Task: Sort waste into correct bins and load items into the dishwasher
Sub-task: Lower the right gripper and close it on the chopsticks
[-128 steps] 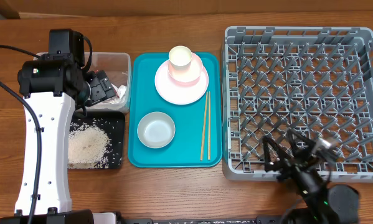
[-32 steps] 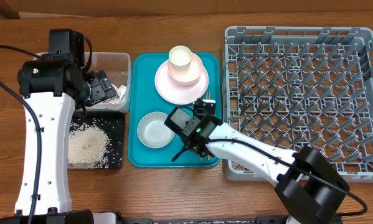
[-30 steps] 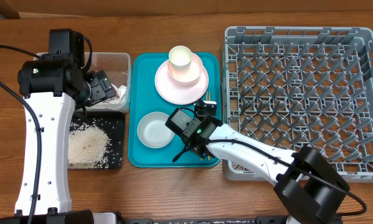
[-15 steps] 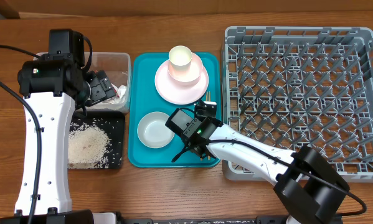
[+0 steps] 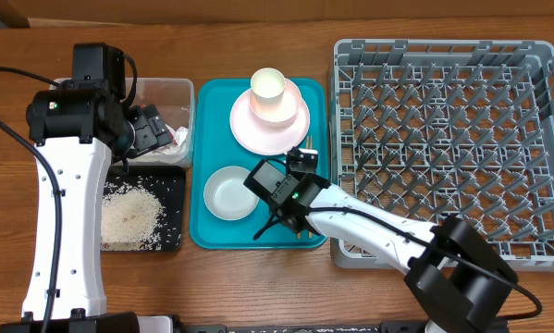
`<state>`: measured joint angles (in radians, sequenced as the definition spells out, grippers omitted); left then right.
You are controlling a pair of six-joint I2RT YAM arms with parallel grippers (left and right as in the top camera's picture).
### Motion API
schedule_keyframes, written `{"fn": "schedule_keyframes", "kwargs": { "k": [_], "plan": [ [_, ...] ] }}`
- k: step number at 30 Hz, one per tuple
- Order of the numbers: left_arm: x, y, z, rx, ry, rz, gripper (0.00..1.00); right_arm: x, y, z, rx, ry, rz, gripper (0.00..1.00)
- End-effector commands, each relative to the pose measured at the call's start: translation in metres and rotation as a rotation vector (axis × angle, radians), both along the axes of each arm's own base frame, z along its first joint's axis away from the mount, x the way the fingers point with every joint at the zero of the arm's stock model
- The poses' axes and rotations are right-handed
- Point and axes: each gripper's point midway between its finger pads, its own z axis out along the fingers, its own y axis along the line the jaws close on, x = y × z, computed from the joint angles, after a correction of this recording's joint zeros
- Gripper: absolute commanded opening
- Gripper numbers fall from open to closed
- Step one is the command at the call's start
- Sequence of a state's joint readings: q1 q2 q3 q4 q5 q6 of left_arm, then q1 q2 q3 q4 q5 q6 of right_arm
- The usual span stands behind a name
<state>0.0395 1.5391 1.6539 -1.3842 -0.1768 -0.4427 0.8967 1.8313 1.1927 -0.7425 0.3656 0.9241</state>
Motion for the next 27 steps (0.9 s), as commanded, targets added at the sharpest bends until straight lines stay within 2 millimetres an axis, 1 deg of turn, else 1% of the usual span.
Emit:
{"fn": "schedule_keyframes", "kwargs": {
  "k": [1,12,19,27],
  "plan": [
    [0.001,0.001,0.003,0.006,-0.01,0.004,1.0,-0.001,-0.005,-0.014,-0.023,0.022,-0.017,0.37],
    [0.001,0.001,0.003,0.006,-0.01,0.004,1.0,-0.002,-0.007,-0.017,-0.027,0.025,-0.018,0.37],
    [0.001,0.001,0.003,0.006,-0.01,0.004,1.0,-0.006,-0.011,-0.037,-0.006,0.01,-0.018,0.37],
    [0.001,0.001,0.003,0.006,-0.01,0.004,1.0,-0.005,-0.007,-0.041,0.022,0.002,-0.014,0.36]
  ]
}}
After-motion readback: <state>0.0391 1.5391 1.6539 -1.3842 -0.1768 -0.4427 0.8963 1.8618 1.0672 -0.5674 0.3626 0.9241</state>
